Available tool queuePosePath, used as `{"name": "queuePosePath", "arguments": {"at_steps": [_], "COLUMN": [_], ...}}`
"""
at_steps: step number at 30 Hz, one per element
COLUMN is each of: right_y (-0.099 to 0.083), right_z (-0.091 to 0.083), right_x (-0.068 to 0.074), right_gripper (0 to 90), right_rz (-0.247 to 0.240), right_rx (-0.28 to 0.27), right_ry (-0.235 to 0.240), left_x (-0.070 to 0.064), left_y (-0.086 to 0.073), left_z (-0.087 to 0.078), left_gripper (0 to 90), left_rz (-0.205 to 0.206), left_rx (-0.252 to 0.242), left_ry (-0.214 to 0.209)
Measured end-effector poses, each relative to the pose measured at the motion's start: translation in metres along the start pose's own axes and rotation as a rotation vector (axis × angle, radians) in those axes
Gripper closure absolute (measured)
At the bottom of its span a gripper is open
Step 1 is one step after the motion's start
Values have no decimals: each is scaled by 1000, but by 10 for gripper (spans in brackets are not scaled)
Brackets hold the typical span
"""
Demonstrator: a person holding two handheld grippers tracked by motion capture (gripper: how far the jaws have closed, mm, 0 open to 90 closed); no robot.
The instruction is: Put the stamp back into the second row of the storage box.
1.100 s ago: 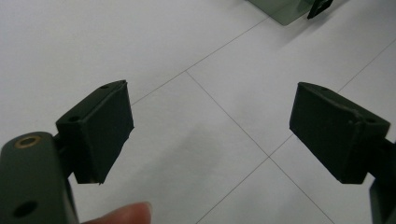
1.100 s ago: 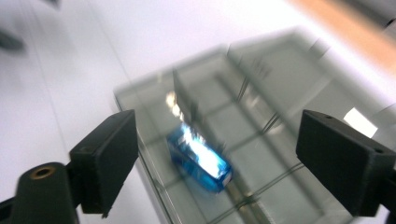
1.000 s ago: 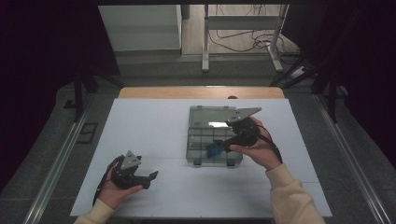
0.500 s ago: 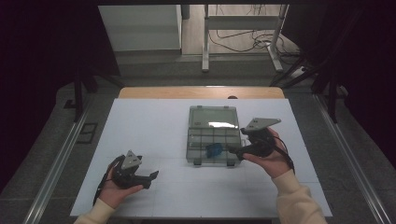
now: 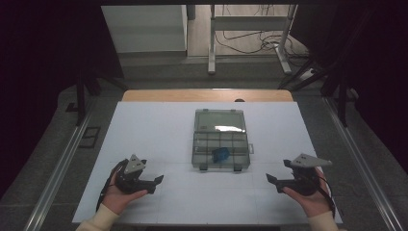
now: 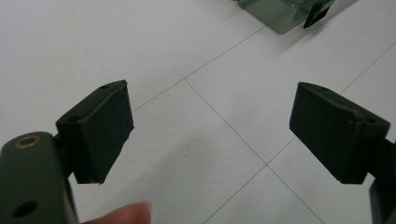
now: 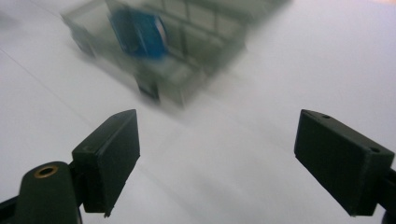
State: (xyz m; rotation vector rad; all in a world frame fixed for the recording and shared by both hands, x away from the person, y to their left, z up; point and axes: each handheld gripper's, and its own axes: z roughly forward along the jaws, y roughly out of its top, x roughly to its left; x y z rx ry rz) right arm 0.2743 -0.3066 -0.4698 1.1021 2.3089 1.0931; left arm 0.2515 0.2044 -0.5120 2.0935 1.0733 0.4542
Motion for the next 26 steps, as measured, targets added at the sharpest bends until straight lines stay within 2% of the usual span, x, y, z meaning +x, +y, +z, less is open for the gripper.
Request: {"name": "queuePosePath", "arguments": {"at_steps": [2,4,5,9,12,26], "right_y": [-13,-18,-16,-13,-15,-16], "right_z": [1,7,12,15,20,20], "right_x": [-3,-5,-4,-2,-3,-5], "right_gripper": [147,150,146,144,143,140], "right_rz": [13,-3,-20,-31,-40,-39], "right_rx": [15,29,31,23,46,51], "right_ry": [-9,-9,-2,8,11,-1], "left_x": [0,0,-1,-1,0,-1], "left_y": [0,1,1,1,0,1], "left_z": [0,0,0,0,0,1], "left_gripper": [136,136,137,136,136,136], "left_rz": [-2,-1,0,0,-1,6], "left_rx": [-2,-1,-2,-5,-4,1], "left_ry": [0,-2,1,2,4,2]}}
